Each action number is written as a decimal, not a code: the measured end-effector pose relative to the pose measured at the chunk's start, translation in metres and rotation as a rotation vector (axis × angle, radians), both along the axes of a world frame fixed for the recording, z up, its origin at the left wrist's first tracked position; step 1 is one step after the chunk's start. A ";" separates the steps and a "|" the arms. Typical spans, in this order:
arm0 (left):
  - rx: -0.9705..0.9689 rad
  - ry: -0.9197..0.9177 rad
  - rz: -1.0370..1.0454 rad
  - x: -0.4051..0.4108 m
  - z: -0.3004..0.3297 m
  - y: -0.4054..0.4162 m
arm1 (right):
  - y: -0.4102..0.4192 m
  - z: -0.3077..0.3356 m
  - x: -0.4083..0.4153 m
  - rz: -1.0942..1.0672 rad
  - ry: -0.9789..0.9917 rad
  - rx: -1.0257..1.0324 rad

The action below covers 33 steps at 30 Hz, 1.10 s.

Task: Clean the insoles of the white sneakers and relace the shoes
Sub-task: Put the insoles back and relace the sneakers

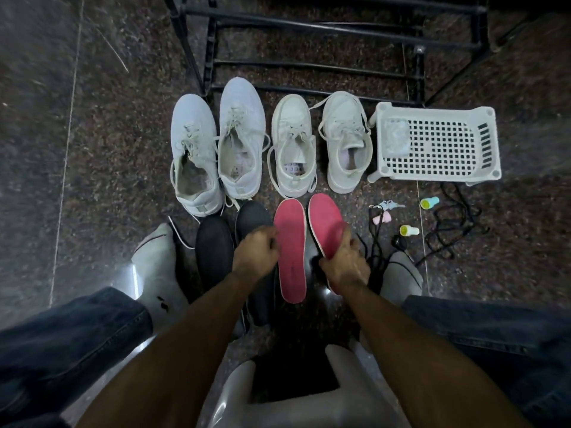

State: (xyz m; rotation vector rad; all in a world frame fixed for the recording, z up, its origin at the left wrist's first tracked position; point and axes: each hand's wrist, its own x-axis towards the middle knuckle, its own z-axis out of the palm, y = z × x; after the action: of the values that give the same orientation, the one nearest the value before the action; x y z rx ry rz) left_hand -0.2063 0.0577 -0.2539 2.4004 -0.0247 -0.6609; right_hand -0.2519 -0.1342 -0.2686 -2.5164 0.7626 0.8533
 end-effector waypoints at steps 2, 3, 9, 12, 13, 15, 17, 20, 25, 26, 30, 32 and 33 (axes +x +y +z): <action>0.012 -0.037 -0.049 0.018 0.004 -0.013 | -0.003 0.005 -0.004 -0.095 -0.069 0.062; 0.023 -0.066 -0.069 0.027 0.007 -0.019 | -0.003 0.007 -0.007 -0.143 -0.116 0.081; 0.057 -0.355 -0.541 0.090 0.031 -0.066 | -0.011 0.009 -0.012 -0.547 -0.410 0.165; 0.294 -0.313 -0.809 0.120 0.041 -0.096 | -0.021 0.012 0.001 -0.670 -0.489 0.202; 0.350 -0.268 -0.845 0.124 0.043 -0.105 | -0.025 0.014 0.006 -0.702 -0.515 0.212; 0.406 -0.160 -0.868 0.124 0.043 -0.116 | -0.031 0.019 0.017 -0.743 -0.565 0.224; 0.400 -0.119 -0.840 0.115 0.041 -0.121 | -0.038 0.025 0.028 -0.761 -0.582 0.241; 0.324 -0.175 -0.789 0.095 0.039 -0.119 | -0.047 0.035 0.042 -0.774 -0.601 0.270; 0.190 -0.154 -0.712 0.031 0.028 -0.099 | -0.055 0.050 0.049 -0.743 -0.577 0.274; 0.148 -0.121 -0.685 0.018 0.026 -0.094 | -0.055 0.051 0.047 -0.734 -0.562 0.284; 0.034 -0.212 -0.490 -0.008 0.021 -0.084 | -0.051 0.049 0.027 -0.705 -0.505 0.343; 0.086 -0.304 -0.406 -0.004 0.025 -0.086 | -0.048 0.046 0.015 -0.707 -0.494 0.388; 0.119 -0.347 -0.392 0.000 0.028 -0.088 | -0.047 0.046 0.011 -0.710 -0.495 0.402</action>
State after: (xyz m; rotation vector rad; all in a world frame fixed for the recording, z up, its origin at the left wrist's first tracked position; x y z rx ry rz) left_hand -0.2062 -0.0307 -0.2260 2.6226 -0.6297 -0.4142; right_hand -0.2411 -0.1812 -0.2225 -1.7776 1.0676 0.1073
